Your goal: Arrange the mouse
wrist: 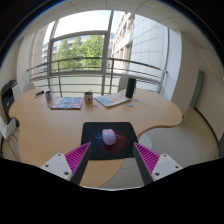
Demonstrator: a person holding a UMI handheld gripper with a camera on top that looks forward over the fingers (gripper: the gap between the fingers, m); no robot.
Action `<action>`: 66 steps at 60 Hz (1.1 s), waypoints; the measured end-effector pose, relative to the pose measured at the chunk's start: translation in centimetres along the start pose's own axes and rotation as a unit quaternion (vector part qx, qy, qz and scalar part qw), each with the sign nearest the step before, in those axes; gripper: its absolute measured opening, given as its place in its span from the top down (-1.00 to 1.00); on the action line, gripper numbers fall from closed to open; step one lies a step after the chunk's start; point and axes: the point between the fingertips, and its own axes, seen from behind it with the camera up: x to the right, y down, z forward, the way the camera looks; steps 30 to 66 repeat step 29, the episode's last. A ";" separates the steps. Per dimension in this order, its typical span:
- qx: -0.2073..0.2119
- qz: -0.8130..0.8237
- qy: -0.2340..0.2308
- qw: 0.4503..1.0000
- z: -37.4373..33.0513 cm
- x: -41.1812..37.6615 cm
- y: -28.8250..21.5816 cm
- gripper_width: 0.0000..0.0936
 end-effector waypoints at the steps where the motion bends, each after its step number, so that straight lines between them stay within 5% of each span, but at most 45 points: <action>1: 0.002 0.000 0.000 1.000 -0.6 -0.1 0.3 -0.81; 66: 0.020 -0.008 0.016 1.000 -6.7 -0.7 0.6 -0.81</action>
